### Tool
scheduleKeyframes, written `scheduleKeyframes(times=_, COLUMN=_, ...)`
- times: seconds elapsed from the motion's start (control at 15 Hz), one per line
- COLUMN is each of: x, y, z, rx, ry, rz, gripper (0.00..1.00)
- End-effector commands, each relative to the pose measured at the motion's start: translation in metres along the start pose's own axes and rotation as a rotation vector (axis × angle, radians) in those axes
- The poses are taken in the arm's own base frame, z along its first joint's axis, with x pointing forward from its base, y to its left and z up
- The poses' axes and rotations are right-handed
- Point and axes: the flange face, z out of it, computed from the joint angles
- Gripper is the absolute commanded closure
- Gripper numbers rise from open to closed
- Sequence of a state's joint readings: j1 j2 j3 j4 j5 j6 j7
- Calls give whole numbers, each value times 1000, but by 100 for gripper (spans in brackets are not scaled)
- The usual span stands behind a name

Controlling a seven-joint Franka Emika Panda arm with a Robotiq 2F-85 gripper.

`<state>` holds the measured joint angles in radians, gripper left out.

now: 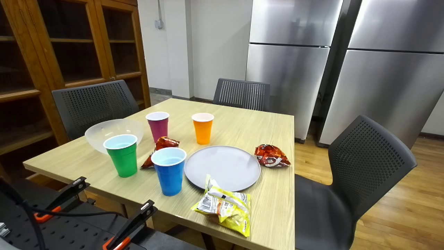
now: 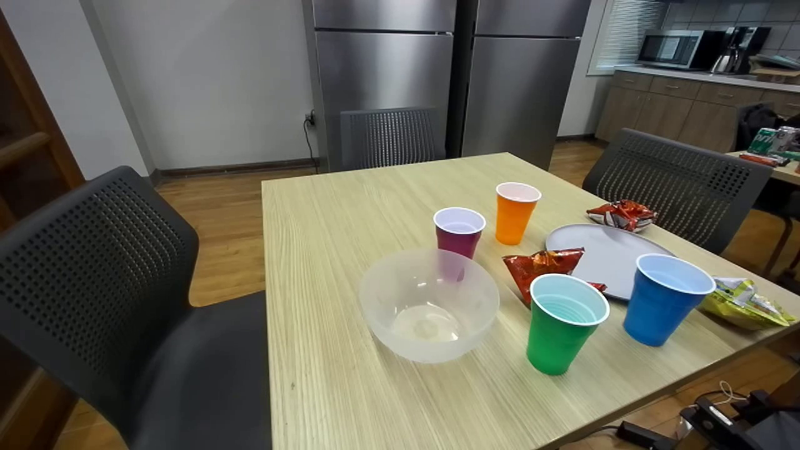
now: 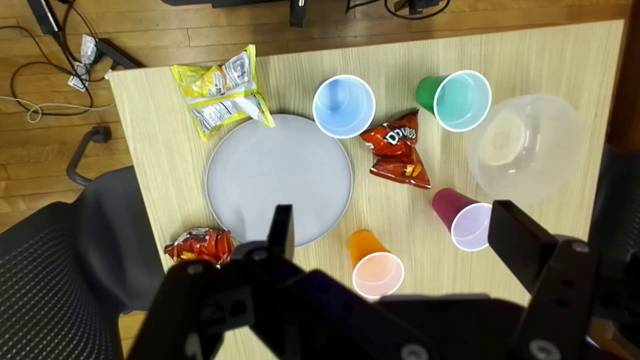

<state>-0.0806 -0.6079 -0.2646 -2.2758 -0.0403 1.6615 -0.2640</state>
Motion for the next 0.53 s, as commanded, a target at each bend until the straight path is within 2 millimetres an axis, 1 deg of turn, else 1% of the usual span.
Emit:
scheduleKeyframes(times=0.0, x=23, y=-4, z=19, rx=-5, ry=61, rz=20, gripper=0)
scheduleKeyframes(times=0.47, x=75, y=-13, z=67, rx=-5, ry=121, rz=29, gripper=0)
